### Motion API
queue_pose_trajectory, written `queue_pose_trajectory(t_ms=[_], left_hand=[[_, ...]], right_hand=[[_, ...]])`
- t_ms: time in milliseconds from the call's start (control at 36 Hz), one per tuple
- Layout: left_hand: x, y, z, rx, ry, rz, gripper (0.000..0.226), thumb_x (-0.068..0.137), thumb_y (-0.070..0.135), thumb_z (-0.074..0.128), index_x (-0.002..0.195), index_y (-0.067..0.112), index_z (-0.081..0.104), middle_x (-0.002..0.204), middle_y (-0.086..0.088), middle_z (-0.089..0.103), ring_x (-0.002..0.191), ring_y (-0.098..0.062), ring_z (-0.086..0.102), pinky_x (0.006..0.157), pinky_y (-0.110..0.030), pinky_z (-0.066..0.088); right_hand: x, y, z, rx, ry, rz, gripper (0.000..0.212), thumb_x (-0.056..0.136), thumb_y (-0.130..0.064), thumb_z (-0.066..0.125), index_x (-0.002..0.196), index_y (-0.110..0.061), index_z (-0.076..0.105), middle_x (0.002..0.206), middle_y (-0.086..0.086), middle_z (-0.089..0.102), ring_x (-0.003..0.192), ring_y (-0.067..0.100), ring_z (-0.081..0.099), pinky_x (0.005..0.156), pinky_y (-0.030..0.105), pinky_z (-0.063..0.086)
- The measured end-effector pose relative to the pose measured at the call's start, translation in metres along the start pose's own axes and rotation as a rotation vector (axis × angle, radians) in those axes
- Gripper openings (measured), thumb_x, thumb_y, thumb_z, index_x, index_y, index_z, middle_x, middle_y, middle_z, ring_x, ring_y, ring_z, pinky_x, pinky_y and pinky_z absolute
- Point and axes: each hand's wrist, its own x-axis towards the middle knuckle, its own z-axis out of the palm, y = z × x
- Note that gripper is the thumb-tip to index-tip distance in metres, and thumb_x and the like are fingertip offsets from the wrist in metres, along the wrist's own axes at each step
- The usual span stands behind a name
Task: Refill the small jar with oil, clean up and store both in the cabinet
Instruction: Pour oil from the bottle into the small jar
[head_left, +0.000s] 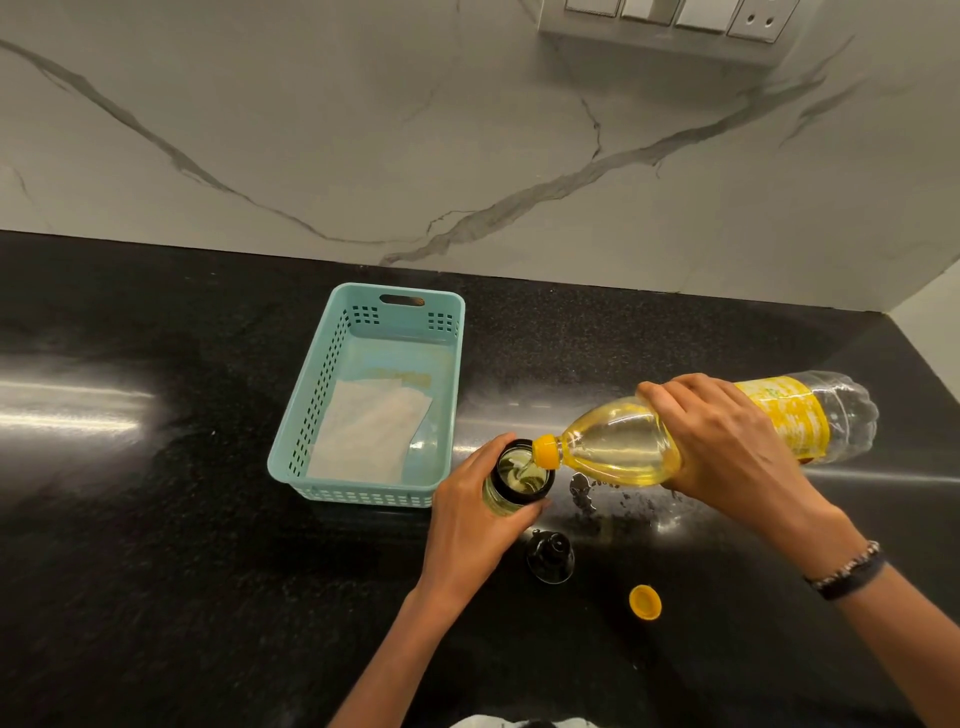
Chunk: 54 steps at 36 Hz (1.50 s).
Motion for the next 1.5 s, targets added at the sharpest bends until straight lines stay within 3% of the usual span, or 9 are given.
queue_pose_trajectory(t_ms=[222, 694, 1000, 1167, 1417, 1500], left_hand=[[-0.0001, 0.0, 0.0002, 0.006, -0.011, -0.018, 0.068, 0.068, 0.033, 0.084, 0.129, 0.024, 0.057, 0.116, 0.016, 0.063, 0.109, 0.004, 0.057, 0.092, -0.009, 0.045], [0.0002, 0.001, -0.0001, 0.012, -0.003, 0.0, 0.067, 0.068, 0.03, 0.085, 0.127, 0.031, 0.054, 0.112, 0.024, 0.059, 0.107, 0.014, 0.053, 0.089, -0.004, 0.041], [-0.0001, 0.0, 0.0002, 0.008, -0.002, -0.007, 0.069, 0.067, 0.03, 0.085, 0.129, 0.027, 0.055, 0.114, 0.019, 0.061, 0.107, 0.012, 0.054, 0.089, -0.004, 0.042], [-0.0003, 0.0008, 0.0, 0.005, 0.001, -0.002, 0.067, 0.067, 0.03, 0.085, 0.127, 0.031, 0.055, 0.109, 0.03, 0.055, 0.105, 0.015, 0.053, 0.089, -0.004, 0.042], [-0.0004, -0.0019, 0.0008, 0.0, -0.004, -0.01, 0.069, 0.067, 0.033, 0.085, 0.129, 0.027, 0.055, 0.115, 0.017, 0.062, 0.108, 0.007, 0.056, 0.091, -0.009, 0.045], [-0.0001, -0.0001, 0.0, -0.001, -0.004, 0.003, 0.067, 0.068, 0.03, 0.085, 0.127, 0.031, 0.054, 0.111, 0.026, 0.058, 0.107, 0.014, 0.053, 0.089, -0.004, 0.042]], right_hand=[[0.0002, -0.0004, -0.0004, 0.003, -0.003, -0.003, 0.084, 0.04, -0.028, 0.095, 0.112, 0.0, 0.062, 0.095, 0.014, 0.068, 0.087, 0.032, 0.065, 0.076, 0.042, 0.054], [-0.0003, -0.0005, -0.0012, 0.006, 0.001, -0.005, 0.08, 0.044, -0.027, 0.093, 0.113, 0.0, 0.062, 0.095, 0.013, 0.068, 0.088, 0.032, 0.064, 0.076, 0.042, 0.054], [-0.0007, -0.0008, -0.0022, 0.01, -0.006, -0.002, 0.081, 0.045, -0.028, 0.093, 0.114, 0.0, 0.062, 0.097, 0.014, 0.068, 0.089, 0.032, 0.065, 0.077, 0.042, 0.054], [-0.0005, -0.001, -0.0026, 0.006, -0.002, -0.005, 0.081, 0.045, -0.029, 0.093, 0.113, 0.0, 0.062, 0.096, 0.014, 0.068, 0.088, 0.032, 0.064, 0.077, 0.042, 0.054], [-0.0002, -0.0007, -0.0027, -0.001, 0.002, -0.01, 0.083, 0.043, -0.028, 0.094, 0.114, 0.001, 0.063, 0.096, 0.014, 0.068, 0.088, 0.032, 0.065, 0.077, 0.043, 0.054], [0.0001, -0.0005, -0.0021, 0.002, 0.011, -0.011, 0.081, 0.043, -0.028, 0.094, 0.112, 0.001, 0.063, 0.095, 0.014, 0.068, 0.087, 0.032, 0.065, 0.076, 0.042, 0.054]])
